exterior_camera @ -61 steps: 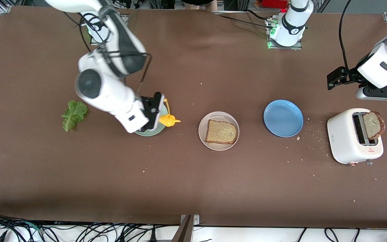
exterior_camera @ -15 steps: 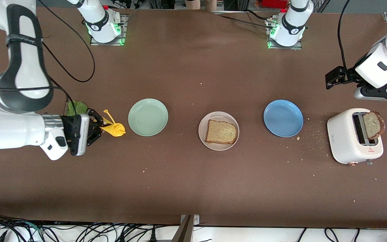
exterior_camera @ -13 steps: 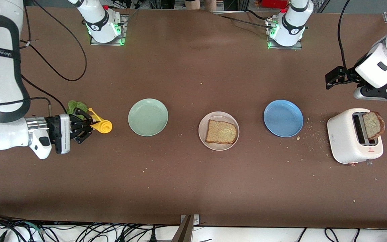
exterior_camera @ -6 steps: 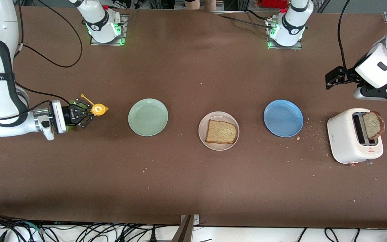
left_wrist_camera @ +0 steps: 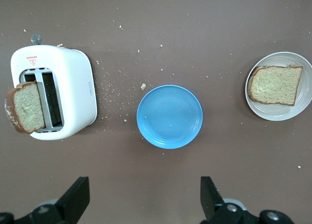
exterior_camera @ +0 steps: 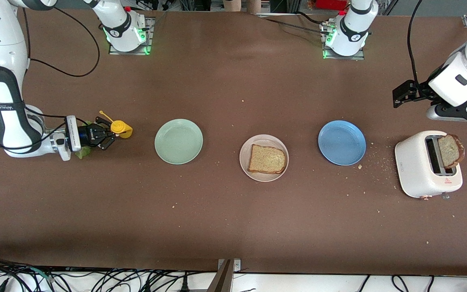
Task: Make sandwich in beige plate with both arms
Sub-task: 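Carry the bottle back beside the lettuce leaf, then set the bottle down, open the right gripper and withdraw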
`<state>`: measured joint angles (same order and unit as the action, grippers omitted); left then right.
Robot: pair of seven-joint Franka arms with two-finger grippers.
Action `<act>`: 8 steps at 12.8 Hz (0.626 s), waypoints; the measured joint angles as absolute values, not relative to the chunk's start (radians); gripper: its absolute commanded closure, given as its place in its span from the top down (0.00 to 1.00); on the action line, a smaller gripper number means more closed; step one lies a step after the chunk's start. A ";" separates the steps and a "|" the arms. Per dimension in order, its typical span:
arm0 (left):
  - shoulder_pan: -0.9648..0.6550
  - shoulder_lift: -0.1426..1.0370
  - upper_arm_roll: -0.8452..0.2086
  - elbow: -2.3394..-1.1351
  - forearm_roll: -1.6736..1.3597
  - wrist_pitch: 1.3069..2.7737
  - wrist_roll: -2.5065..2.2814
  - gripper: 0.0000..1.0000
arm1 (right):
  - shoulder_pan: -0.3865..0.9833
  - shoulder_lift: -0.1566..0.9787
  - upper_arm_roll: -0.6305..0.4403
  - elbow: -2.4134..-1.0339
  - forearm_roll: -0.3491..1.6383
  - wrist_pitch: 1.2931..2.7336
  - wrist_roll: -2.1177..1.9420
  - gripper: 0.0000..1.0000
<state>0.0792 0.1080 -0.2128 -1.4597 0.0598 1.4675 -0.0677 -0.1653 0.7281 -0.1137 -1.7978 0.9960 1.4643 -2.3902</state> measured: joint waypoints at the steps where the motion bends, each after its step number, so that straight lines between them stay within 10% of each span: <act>1: 0.079 0.108 -0.213 -1.460 0.060 1.467 -0.068 1.00 | -0.174 0.756 -0.114 -1.798 1.014 1.457 -2.413 0.00; 6: 0.079 0.108 -0.213 -1.460 0.060 1.467 -0.068 1.00 | -0.182 0.840 -0.114 -1.796 1.081 1.422 -2.466 0.00; 8: 0.079 0.108 -0.213 -1.460 0.060 1.468 -0.068 1.00 | -0.182 0.851 -0.114 -1.793 1.089 1.415 -2.472 0.48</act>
<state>0.0792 0.1080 -0.2128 -1.4597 0.0598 1.4675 -0.0677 -0.1820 0.8513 -0.1135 -1.7932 1.0887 1.4153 -2.4717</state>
